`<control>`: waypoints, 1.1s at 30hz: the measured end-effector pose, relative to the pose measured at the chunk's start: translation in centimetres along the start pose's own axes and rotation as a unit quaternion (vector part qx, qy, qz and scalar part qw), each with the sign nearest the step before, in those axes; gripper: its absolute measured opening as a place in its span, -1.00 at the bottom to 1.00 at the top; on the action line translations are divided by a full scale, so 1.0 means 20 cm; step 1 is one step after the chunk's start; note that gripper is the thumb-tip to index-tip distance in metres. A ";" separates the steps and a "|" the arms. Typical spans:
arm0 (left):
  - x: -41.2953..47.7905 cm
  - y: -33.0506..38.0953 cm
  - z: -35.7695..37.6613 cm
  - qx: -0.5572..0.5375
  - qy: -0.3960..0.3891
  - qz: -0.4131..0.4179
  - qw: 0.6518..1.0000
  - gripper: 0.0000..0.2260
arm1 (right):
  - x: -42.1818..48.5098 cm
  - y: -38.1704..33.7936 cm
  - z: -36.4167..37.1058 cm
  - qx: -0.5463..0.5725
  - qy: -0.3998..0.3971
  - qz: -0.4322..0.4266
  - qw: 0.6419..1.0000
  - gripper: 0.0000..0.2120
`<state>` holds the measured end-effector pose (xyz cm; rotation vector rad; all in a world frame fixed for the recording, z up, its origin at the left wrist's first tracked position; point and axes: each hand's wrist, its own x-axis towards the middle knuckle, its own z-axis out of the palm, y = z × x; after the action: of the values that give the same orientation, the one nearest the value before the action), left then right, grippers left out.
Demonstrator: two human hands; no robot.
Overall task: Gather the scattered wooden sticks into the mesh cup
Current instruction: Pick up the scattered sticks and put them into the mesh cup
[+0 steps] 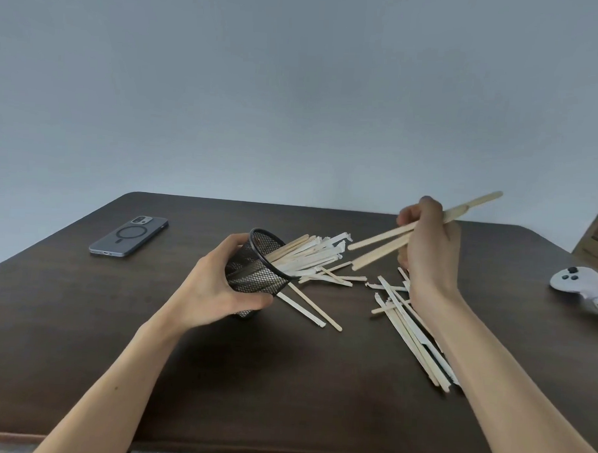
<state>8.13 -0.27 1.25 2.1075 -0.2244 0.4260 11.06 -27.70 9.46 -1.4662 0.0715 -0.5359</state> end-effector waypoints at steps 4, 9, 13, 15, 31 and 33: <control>-0.01 0.01 0.01 0.002 -0.013 0.003 1.000 -0.24 | -0.05 -0.06 0.13 -0.001 -0.014 -0.039 0.999 -0.56; -0.01 0.02 0.01 -0.001 -0.024 0.006 1.000 -0.26 | -0.11 -0.01 0.28 -0.189 -0.141 -0.079 0.969 -0.53; 0.00 0.01 0.01 -0.005 -0.019 0.010 1.000 -0.25 | -0.11 -0.01 0.26 -0.299 -0.126 -0.114 0.939 -0.49; 0.00 0.00 0.01 -0.007 -0.014 0.013 1.000 -0.26 | -0.08 -0.01 0.21 -0.296 -0.099 -0.114 0.943 -0.55; 0.00 0.00 0.03 -0.014 -0.018 0.019 1.000 -0.28 | -0.07 0.34 -0.25 -0.630 -0.215 0.007 0.746 -0.36; -0.01 0.02 0.05 -0.016 -0.025 0.023 0.999 -0.29 | -0.08 0.35 -0.25 -0.603 -0.234 -0.006 0.762 -0.43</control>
<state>8.06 -1.25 1.06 2.0856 -0.3077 0.3940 10.00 -31.69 1.67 -2.8430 0.0010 -0.0427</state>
